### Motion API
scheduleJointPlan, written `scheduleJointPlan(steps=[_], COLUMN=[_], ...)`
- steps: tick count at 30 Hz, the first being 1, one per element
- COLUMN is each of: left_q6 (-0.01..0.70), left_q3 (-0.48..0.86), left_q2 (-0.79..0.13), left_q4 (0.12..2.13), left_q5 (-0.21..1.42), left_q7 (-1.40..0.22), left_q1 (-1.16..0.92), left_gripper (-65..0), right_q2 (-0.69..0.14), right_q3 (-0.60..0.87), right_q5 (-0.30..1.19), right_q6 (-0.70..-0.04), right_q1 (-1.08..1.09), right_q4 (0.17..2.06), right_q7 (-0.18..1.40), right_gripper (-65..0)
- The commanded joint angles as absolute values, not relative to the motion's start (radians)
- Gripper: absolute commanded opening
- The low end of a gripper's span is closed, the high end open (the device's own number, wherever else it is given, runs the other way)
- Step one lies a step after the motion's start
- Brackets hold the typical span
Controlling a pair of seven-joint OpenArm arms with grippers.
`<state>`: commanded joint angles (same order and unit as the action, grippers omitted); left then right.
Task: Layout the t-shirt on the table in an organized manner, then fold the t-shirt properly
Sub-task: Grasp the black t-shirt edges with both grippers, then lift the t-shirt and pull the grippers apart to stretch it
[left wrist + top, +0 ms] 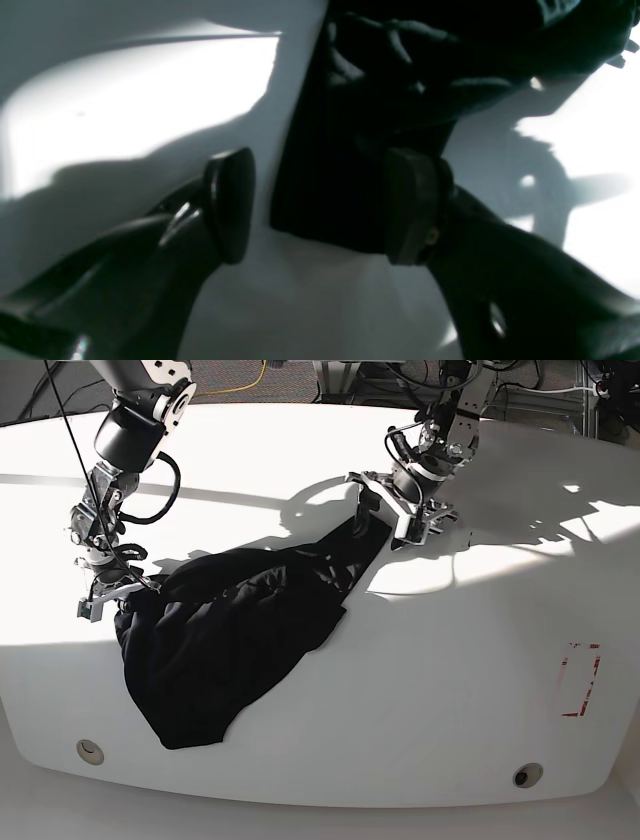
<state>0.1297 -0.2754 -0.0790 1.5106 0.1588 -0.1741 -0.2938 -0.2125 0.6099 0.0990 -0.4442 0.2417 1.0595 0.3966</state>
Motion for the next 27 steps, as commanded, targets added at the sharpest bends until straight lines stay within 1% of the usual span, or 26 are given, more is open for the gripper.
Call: scheduleJointPlan(steps=[2, 5, 9, 13, 15, 19, 23, 27], left_q6=[0.130, 0.130, 0.130, 0.130, 0.130, 0.130, 0.130, 0.130], left_q3=[-0.275, -0.280, -0.283, -0.283, -0.283, -0.282, -0.271, -0.243], left_q2=[-0.079, -0.079, -0.079, -0.079, -0.079, -0.084, -0.093, -0.142], left_q4=[1.500, 1.465, 1.402, 1.374, 1.377, 1.454, 1.567, 1.692], left_q5=[0.159, 0.157, 0.159, 0.159, 0.159, 0.159, 0.159, 0.159], left_q7=[-0.174, -0.183, -0.243, -0.249, -0.248, -0.248, -0.254, -0.255], left_q1=[-0.292, -0.265, -0.232, -0.211, -0.211, -0.209, -0.211, -0.216], left_gripper=[-51.1, -65.0, -65.0, -65.0, -65.0, -65.0, -65.0, -65.0], right_q2=[-0.213, -0.211, -0.185, -0.165, -0.139, -0.102, -0.064, -0.035], right_q3=[0.610, 0.610, 0.610, 0.610, 0.610, 0.610, 0.610, 0.610], right_q5=[0.099, 0.101, 0.101, 0.102, 0.101, 0.099, 0.101, 0.101], right_q6=[-0.444, -0.444, -0.444, -0.447, -0.467, -0.518, -0.529, -0.529], right_q1=[0.240, 0.240, 0.220, 0.186, 0.173, 0.143, 0.116, 0.093], right_q4=[1.061, 1.072, 1.129, 1.253, 1.307, 1.442, 1.584, 1.725], right_q7=[0.397, 0.397, 0.404, 0.440, 0.463, 0.530, 0.595, 0.651], right_gripper=[-65.0, -65.0, -65.0, -65.0, -65.0, -65.0, -65.0, -65.0])
